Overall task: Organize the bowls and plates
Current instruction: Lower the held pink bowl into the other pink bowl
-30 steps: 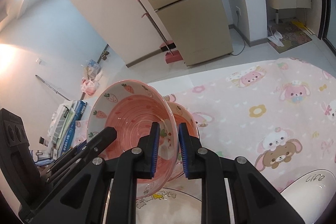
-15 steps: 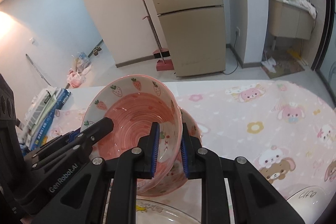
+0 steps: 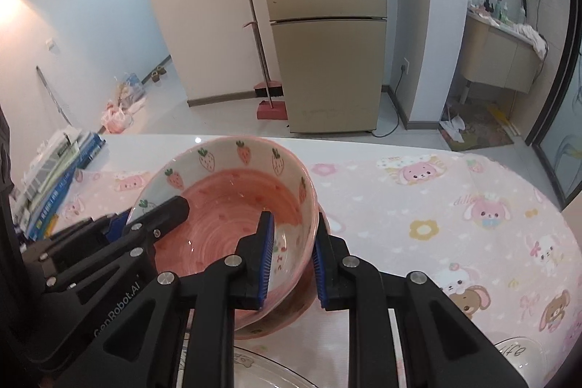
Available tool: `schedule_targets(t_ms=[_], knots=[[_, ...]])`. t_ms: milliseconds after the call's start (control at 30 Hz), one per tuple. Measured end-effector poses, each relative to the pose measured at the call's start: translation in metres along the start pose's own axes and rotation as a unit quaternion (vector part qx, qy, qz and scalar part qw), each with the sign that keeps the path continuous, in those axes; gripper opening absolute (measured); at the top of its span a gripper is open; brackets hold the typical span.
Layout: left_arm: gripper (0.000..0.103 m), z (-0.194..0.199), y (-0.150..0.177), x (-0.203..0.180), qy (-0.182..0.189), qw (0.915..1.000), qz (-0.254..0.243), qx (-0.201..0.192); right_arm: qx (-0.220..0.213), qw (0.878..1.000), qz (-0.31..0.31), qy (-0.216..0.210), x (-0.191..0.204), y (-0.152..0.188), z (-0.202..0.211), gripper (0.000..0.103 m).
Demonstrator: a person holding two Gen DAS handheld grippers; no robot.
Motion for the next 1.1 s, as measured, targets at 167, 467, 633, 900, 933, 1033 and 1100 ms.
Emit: schedule_targets(t_ms=[167,467,633,900,933,1033,1100], knots=[[0.013,-0.011,0.004,-0.002,-0.002,0.9996,-0.003,0.026,0.019,1.0,-0.011,-0.003,-0.004,0.0,-0.006,0.021],[0.013,-0.014,0.006,-0.003,-0.003,0.9995,-0.001,0.033,0.036,0.999,-0.028,-0.028,-0.01,-0.004,-0.006,0.021],[0.013,-0.011,0.005,0.003,0.006,0.9995,0.009,0.028,0.04,0.997,-0.046,-0.051,-0.02,-0.008,-0.005,0.021],[0.005,-0.002,0.006,0.017,0.008,0.9993,0.037,0.003,-0.006,0.999,-0.016,-0.037,-0.01,-0.003,-0.006,0.021],[0.005,-0.002,0.006,0.02,0.014,0.9991,0.041,0.002,-0.013,0.999,-0.015,-0.037,-0.01,-0.003,-0.005,0.02],[0.004,-0.002,0.006,0.024,0.031,0.9983,0.049,0.002,-0.066,0.997,0.015,-0.034,-0.009,-0.004,0.001,0.015],[0.004,-0.002,0.004,0.022,0.032,0.9983,0.049,0.0,-0.078,0.996,0.035,-0.033,-0.01,-0.001,-0.001,0.015]])
Point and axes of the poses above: each gripper's, at about its wrist camera, not at the fingertips, and z roughly against the way its jaws point, x to its left, y to its underside, the point moved 4 cm from there along -z, roughly the way its jaws point, and after that the axes turned 11 degrees about -z, right-handed, at the moved point
